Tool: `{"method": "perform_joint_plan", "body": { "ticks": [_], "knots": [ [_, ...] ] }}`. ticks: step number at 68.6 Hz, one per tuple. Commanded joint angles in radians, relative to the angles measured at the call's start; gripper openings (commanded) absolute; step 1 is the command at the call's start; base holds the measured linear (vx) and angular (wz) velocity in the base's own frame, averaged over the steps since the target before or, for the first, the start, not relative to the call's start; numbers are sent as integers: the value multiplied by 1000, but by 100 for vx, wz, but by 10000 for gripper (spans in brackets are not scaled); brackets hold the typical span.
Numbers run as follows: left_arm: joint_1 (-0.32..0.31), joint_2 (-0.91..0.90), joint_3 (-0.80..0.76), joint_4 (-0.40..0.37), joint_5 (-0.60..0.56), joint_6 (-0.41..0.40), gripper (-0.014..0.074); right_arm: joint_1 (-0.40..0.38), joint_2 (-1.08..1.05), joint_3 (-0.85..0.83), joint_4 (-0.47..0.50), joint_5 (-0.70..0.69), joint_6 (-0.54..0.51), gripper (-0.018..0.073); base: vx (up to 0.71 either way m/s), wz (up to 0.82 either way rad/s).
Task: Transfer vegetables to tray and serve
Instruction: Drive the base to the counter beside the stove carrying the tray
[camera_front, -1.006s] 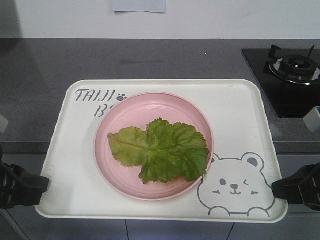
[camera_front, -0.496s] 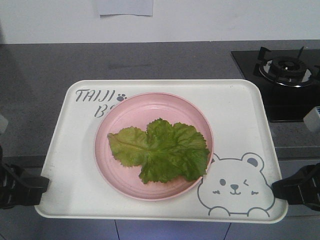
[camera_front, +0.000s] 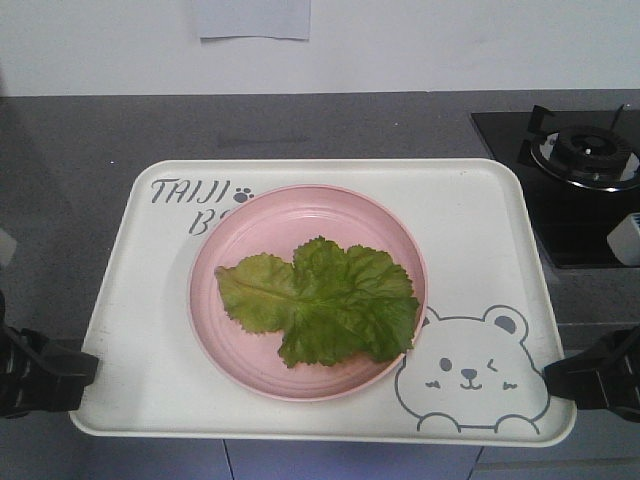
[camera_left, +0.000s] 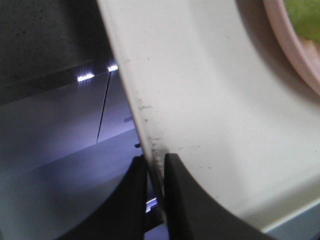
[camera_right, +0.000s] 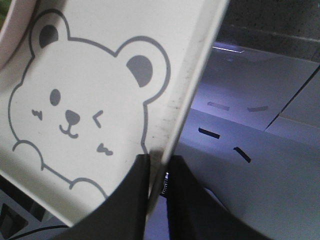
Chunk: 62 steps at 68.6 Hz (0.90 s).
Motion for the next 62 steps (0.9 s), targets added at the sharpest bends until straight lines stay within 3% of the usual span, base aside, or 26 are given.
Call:
{"method": "perform_joint_plan", "body": {
  "ticks": [1, 62],
  "knots": [
    [-5, -15, -29, -51, -57, 32, -6, 5, -13, -29, 74, 17, -56, -1, 11, 6],
    [-5, -15, -29, -51, -57, 32, -6, 5, -13, -29, 74, 17, -56, -1, 12, 7]
  ]
}}
